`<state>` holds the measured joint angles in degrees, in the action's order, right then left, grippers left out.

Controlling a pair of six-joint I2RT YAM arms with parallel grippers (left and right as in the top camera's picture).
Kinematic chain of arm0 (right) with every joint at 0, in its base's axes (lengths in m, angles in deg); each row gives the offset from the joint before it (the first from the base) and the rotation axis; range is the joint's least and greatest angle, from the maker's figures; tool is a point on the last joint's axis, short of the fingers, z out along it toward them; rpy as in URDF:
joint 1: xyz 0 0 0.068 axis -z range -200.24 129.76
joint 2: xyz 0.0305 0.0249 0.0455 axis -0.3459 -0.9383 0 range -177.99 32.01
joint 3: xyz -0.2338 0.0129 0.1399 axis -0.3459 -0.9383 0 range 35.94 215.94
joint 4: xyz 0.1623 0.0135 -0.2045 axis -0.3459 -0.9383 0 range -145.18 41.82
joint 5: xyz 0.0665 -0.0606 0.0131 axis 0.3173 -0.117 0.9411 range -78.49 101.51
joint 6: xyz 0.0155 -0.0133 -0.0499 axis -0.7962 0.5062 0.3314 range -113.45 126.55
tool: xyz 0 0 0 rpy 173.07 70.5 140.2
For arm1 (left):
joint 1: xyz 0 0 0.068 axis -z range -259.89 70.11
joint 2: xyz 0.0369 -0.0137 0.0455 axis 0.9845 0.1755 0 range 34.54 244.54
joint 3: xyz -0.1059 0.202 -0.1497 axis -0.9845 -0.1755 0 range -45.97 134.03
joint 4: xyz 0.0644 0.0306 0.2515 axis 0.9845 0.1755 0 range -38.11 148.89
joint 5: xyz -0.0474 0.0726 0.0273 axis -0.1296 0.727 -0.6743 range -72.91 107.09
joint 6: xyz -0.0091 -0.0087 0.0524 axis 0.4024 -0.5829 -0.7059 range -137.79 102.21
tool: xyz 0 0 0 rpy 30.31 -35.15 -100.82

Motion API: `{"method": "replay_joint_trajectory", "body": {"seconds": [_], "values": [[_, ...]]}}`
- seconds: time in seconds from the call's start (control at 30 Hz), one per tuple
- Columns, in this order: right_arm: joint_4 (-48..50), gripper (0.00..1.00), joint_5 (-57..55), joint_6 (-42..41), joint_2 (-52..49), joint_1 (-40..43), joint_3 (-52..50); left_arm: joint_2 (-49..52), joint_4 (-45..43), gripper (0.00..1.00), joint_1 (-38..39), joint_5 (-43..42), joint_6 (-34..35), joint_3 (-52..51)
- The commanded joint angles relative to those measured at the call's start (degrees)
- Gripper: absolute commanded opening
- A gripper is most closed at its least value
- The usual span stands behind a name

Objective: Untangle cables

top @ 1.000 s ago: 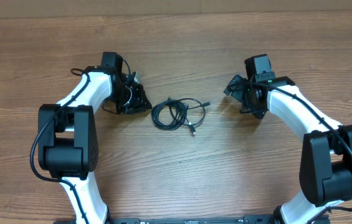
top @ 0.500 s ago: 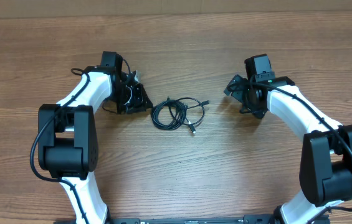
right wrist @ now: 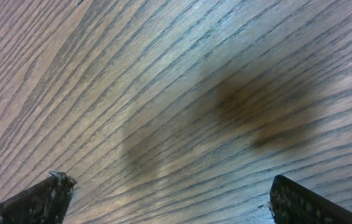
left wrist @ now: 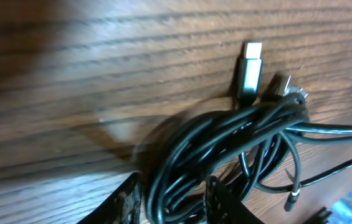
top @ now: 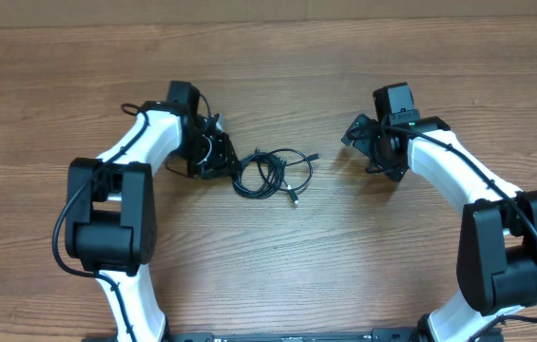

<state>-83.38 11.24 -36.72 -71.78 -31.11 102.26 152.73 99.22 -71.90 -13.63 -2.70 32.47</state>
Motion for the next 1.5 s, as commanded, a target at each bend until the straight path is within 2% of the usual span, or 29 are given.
{"method": "replay_joint_trajectory", "body": {"seconds": [0.0,0.13,0.2,0.3,0.57,0.63,0.73,0.77,0.8,0.9,1.03,1.3,1.47], "values": [[0.2,1.00,-0.5,0.0,0.2,0.1,0.4,0.6,0.2,0.35,0.9,4.1,0.2,-0.4],[0.2,1.00,-0.5,0.0,0.2,0.1,0.4,0.6,0.4,0.36,0.8,6.3,0.2,-0.4],[0.3,1.00,-0.5,0.0,0.2,0.1,0.4,0.6,0.3,0.43,0.8,7.3,0.2,-0.4],[0.3,1.00,-0.5,0.0,0.2,0.1,0.4,0.6,0.5,0.36,0.8,9.6,0.1,-0.4],[-2.7,1.00,9.9,0.3,0.2,0.1,0.4,0.6,1.7,0.36,0.7,11.6,0.1,-0.4],[-2.8,1.00,15.0,3.4,0.2,-0.3,0.4,0.6,1.5,0.34,0.6,10.0,0.0,-0.4],[-2.8,1.00,22.4,8.9,0.2,-1.2,0.4,0.6,1.7,0.33,0.2,2.5,-3.7,0.4],[-2.8,1.00,23.6,11.0,0.2,-1.7,0.4,0.5,2.2,0.37,-0.2,-0.9,-4.5,1.1],[-2.9,1.00,24.7,14.4,0.2,-2.3,0.4,0.5,3.4,0.45,-0.8,-4.7,-4.8,2.8],[-3.1,1.00,26.1,17.8,0.2,-3.0,0.4,0.5,5.9,0.47,-1.8,-6.6,-4.8,6.5],[-2.6,1.00,26.1,17.9,0.2,-4.1,0.4,0.5,9.2,0.47,-2.1,-1.5,-4.8,9.9],[3.4,1.00,23.6,17.8,0.2,-10.1,0.4,0.6,13.4,0.53,-0.2,14.2,-2.9,7.8],[5.0,1.00,16.7,17.8,0.2,-14.1,0.4,0.6,13.1,0.55,0.7,17.2,-1.7,5.9]]}}
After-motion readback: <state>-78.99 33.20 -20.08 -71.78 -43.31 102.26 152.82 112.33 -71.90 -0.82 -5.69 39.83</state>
